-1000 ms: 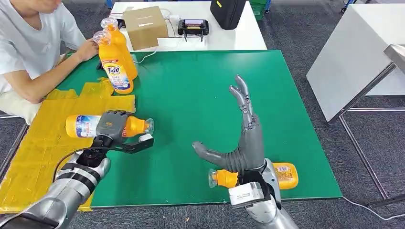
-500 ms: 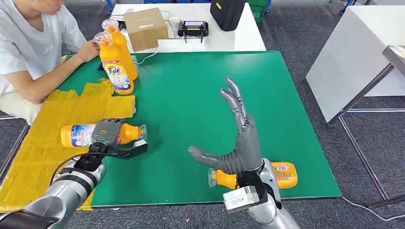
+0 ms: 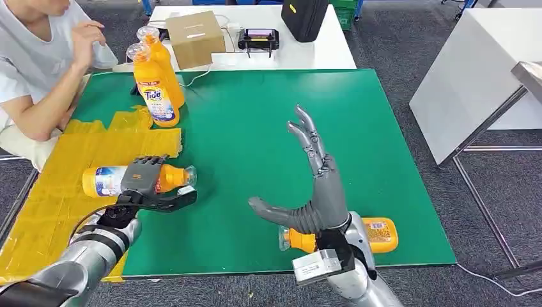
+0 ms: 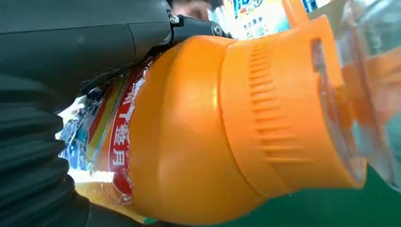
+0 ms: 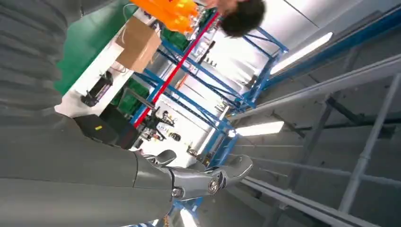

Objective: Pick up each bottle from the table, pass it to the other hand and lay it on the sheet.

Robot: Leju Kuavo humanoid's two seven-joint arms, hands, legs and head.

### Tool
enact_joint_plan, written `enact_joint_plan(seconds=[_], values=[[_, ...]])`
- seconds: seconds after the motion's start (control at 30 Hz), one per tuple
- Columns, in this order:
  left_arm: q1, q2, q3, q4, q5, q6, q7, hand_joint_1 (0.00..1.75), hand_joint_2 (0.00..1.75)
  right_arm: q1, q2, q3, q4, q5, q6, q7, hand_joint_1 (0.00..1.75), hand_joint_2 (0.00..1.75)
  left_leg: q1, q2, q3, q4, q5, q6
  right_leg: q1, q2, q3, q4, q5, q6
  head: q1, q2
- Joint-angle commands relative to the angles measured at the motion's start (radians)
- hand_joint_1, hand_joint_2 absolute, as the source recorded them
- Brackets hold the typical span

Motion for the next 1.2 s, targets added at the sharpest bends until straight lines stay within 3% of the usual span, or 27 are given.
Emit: enact_joint_plan(seconds=[0.03,0.07,0.17,0.63,0.73,0.87,0.97,1.07,1.2], values=[[0.032,-0.040,0.168,0.034,0.137,0.027,-0.101,0.00,1.75,-0.040,-0.053,0.053,0.102,0.084,0.046,0.069,0.00,1.75,0.001,0.002,0.006,-0.001,-0.002,-0.002,0.001,0.008,0.006,-0.003,-0.001,-0.002,0.000,0.000],[0.053,-0.055,0.235,-0.012,0.227,0.062,-0.168,0.00,1.75,-0.040,-0.072,0.070,0.129,0.118,0.105,0.109,0.00,1.75,0.001,0.001,0.004,-0.001,-0.001,-0.001,0.000,0.005,0.004,-0.002,0.000,-0.001,0.000,0.000],[0.119,-0.054,0.300,-0.143,0.324,0.153,-0.239,0.00,1.75,0.006,-0.107,0.062,0.172,0.160,0.146,0.095,0.00,1.75,0.001,0.000,0.006,-0.002,-0.002,-0.001,0.001,0.005,0.006,-0.003,-0.001,-0.001,0.001,0.000],[0.140,-0.048,0.315,-0.199,0.340,0.130,-0.235,0.00,1.75,0.007,-0.098,0.049,0.194,0.160,0.163,0.078,0.00,1.75,0.001,0.000,0.000,0.000,-0.002,-0.001,0.001,0.004,-0.001,-0.001,-0.001,-0.001,0.000,0.000],[0.166,-0.073,0.370,-0.247,0.424,0.235,-0.314,0.00,1.75,0.004,-0.112,0.058,0.201,0.180,0.184,0.085,0.00,1.75,0.001,0.000,0.000,0.000,-0.002,-0.001,0.001,0.004,0.000,-0.001,-0.001,-0.001,0.000,0.000],[0.242,-0.133,0.483,-0.459,0.529,0.235,-0.459,0.00,1.75,0.007,-0.171,0.092,0.216,0.227,0.209,0.068,0.00,1.75,0.001,-0.001,-0.002,0.000,-0.001,0.000,0.000,0.002,-0.002,-0.001,-0.001,-0.001,0.000,0.000],[0.268,-0.136,0.436,-0.558,0.650,0.182,-0.486,0.00,1.75,0.003,-0.265,0.132,0.234,0.169,0.298,-0.019,0.00,1.75,0.002,-0.002,0.001,0.001,-0.003,-0.001,0.001,0.003,0.002,-0.002,-0.002,-0.001,0.000,0.000],[0.318,-0.142,0.409,-0.646,0.739,0.130,-0.500,0.00,1.75,0.047,-0.344,0.109,0.251,0.192,0.293,-0.053,0.00,1.75,0.001,-0.003,0.000,0.000,-0.003,0.000,0.000,0.002,0.002,-0.003,-0.002,-0.001,0.000,0.000],[0.402,-0.137,0.382,-0.758,0.787,0.088,-0.491,0.00,1.75,0.098,-0.353,0.041,0.290,0.312,0.240,0.026,0.00,1.75,-0.001,-0.001,0.000,-0.001,-0.002,0.000,-0.001,0.002,0.000,-0.003,-0.001,-0.001,0.000,0.000]])
